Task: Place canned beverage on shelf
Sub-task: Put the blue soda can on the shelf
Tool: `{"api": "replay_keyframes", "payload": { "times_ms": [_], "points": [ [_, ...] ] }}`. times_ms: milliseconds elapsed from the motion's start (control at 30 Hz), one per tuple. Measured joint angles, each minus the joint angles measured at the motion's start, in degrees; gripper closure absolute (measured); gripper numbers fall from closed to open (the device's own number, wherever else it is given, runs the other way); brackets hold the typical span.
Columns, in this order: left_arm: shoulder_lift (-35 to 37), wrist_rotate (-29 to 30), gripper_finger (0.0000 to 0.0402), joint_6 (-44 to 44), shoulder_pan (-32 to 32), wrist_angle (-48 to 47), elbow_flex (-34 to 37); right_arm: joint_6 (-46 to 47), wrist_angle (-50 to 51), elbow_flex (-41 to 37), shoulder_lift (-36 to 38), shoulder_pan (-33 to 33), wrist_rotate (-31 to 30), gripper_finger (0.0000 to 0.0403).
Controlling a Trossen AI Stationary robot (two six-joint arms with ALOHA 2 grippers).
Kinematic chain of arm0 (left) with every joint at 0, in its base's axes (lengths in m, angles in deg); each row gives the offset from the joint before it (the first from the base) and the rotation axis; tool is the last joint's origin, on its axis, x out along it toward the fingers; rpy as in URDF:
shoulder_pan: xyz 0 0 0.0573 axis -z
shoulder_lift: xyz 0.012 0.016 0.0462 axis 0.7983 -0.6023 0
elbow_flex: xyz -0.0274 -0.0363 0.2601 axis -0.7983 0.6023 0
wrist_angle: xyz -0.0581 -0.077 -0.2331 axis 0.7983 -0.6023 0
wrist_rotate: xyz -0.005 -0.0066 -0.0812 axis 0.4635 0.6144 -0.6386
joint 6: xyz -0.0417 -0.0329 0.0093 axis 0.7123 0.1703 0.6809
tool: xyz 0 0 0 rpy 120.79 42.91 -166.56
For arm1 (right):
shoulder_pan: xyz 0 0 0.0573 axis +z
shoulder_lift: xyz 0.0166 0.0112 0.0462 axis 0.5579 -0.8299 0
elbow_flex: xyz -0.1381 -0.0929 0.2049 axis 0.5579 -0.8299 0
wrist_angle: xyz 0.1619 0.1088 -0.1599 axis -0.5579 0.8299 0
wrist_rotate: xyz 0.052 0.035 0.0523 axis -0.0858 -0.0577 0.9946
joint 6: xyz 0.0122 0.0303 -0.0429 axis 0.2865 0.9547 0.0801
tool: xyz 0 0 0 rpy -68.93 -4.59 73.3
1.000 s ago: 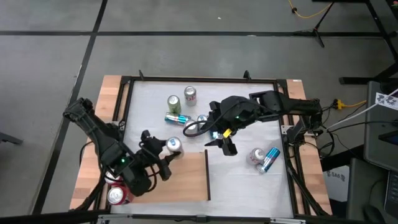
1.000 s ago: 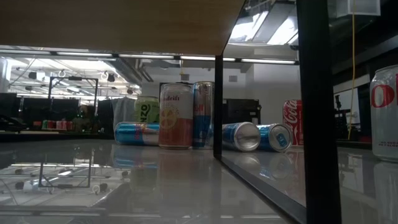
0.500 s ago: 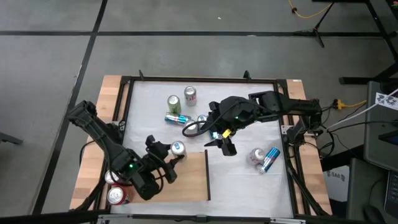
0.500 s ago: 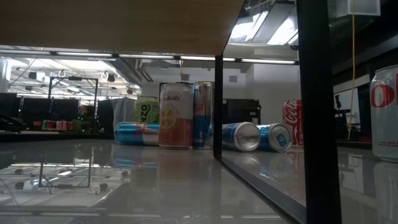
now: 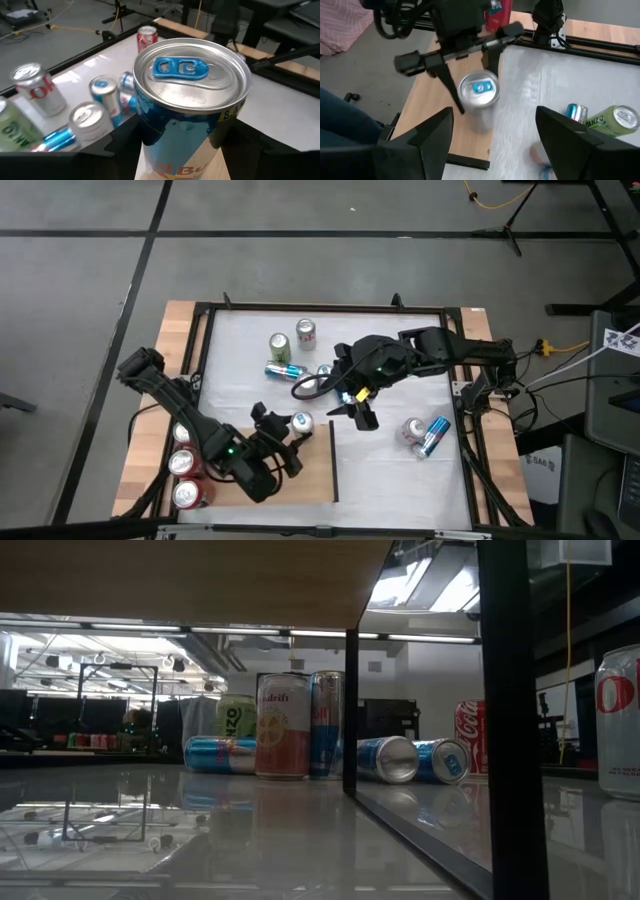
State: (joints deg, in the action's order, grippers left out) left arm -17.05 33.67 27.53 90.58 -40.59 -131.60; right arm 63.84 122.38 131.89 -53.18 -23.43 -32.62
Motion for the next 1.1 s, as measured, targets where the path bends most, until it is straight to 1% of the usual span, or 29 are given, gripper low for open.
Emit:
{"api": "replay_keyframes", "payload": {
  "times_ms": [233, 333, 467, 667, 1100],
  "points": [
    [-0.10, 0.09, 0.0190, -8.91, -2.74, 7.69, 0.00, 0.00, -0.78, -0.02, 0.00, 0.00, -0.07, 0.0132],
    [-0.58, -0.29, 0.0190, -10.60, -3.64, 9.99, -0.01, 0.00, -0.76, -0.02, 0.00, 0.00, -0.08, 0.0132],
    [-2.56, -1.04, 0.0190, -11.10, -4.16, 10.43, 0.00, 0.00, -0.74, -0.02, 0.00, 0.00, -0.13, 0.0132],
    [-4.80, -0.55, 0.0189, -9.64, -4.34, 12.19, 0.00, -0.02, -0.69, -0.02, 0.00, 0.00, -0.15, 0.0132],
    [-5.08, -2.07, 0.0189, -9.58, -4.58, 12.90, -0.02, -0.02, -0.67, -0.04, 0.00, 0.00, -0.15, 0.0132]
  ]
}}
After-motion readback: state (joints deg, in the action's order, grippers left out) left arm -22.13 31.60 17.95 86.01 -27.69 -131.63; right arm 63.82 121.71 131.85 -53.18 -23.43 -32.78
